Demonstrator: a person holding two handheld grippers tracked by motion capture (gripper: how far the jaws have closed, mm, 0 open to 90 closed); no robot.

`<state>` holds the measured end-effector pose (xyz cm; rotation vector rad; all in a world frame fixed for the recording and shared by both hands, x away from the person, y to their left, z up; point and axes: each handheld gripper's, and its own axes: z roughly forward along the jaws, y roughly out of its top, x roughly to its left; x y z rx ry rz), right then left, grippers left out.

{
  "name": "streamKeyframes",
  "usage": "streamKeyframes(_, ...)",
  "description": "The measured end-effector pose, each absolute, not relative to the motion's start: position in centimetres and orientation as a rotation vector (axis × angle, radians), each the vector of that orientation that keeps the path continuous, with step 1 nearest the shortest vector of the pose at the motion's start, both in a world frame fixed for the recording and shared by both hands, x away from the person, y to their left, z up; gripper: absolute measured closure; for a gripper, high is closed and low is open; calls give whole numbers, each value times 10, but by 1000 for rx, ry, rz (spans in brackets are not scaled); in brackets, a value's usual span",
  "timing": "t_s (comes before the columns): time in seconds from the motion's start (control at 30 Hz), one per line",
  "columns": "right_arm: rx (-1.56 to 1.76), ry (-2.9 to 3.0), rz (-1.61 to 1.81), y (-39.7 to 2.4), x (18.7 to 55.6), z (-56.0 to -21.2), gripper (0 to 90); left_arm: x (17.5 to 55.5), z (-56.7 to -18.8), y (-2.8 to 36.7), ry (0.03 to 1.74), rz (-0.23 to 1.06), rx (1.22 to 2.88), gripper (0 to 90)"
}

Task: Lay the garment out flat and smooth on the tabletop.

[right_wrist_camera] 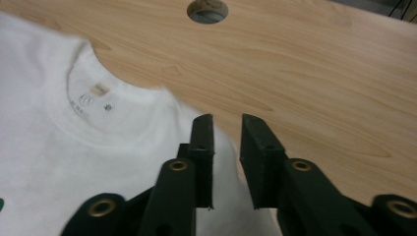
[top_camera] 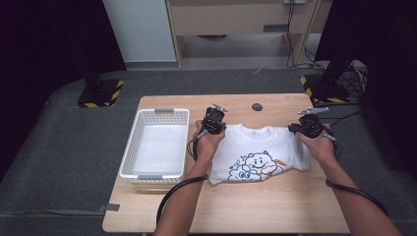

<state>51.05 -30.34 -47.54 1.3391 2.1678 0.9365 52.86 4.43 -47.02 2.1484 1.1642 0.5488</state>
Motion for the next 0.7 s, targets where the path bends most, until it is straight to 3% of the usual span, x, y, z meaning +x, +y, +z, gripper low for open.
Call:
streamKeyframes(0.1, 1342, 2168, 946, -302, 511, -481, 644, 525, -474, 44, 1166, 563, 2147, 609)
streamKeyframes(0.37, 1323, 2193, 987, -296, 490, -484, 532, 496, -472, 34, 1131, 536, 2154, 426)
streamKeyframes(0.57, 1254, 2214, 1011, -292, 453, -481, 507, 455, -471, 28, 1101, 520, 2144, 316)
streamKeyframes(0.7, 1191, 2230, 1031, -291, 423, -482, 546, 420, -475, 29, 1078, 520, 2131, 276)
